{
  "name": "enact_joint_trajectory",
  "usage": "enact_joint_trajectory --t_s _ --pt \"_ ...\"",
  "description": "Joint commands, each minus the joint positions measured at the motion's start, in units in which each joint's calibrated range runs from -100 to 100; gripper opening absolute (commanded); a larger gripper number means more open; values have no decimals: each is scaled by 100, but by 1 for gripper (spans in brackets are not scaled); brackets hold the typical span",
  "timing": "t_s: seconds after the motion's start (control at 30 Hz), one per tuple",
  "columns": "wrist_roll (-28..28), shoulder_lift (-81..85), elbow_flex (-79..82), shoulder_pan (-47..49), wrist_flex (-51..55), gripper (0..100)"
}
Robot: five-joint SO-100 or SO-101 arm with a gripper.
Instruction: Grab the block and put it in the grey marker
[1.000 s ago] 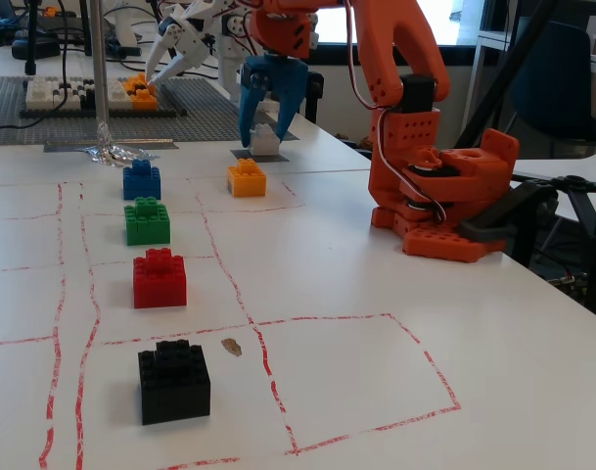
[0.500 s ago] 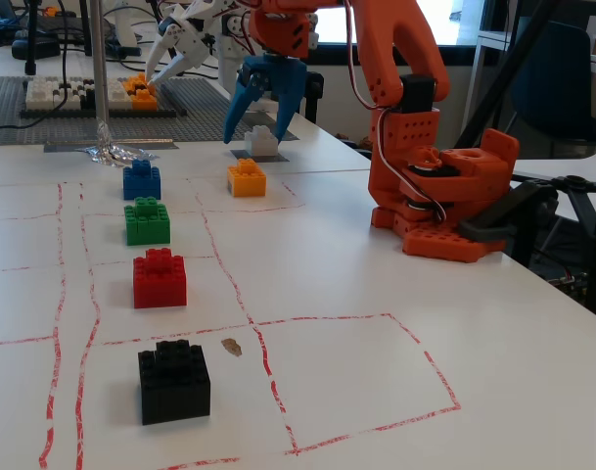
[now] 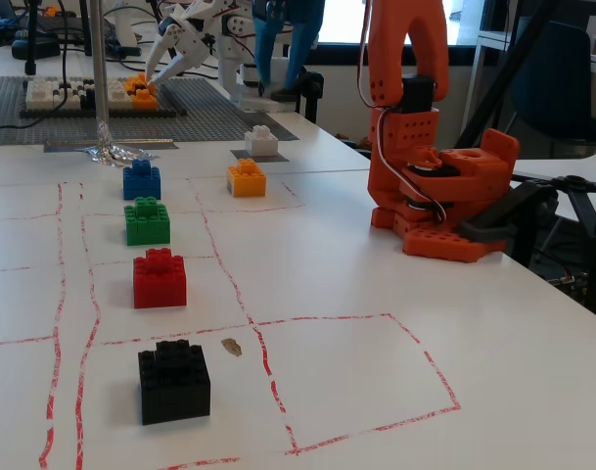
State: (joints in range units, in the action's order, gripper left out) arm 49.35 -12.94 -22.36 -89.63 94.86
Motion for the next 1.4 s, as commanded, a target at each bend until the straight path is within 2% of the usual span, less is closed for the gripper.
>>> enact_joint_trajectory --t_s 0.0,0.13,0.3,0.5,0.67,0.8,0.93,1.07,1.37 --pt "59 1487 604 516 139 6" --pt "-68 2521 1783 1063 131 0" --pt "-601 3607 3206 2271 90 0" --pt "-1954 4986 5264 4477 -702 0" --pt "-3165 5770 6189 6268 -1216 0" --pt "-4078 6347 6787 7282 -1975 0" --pt "-4752 7054 7513 8024 -2677 0" --pt "-5070 7812 8528 8491 -3428 0" --pt "-5065 9294 10496 8853 -4196 0"
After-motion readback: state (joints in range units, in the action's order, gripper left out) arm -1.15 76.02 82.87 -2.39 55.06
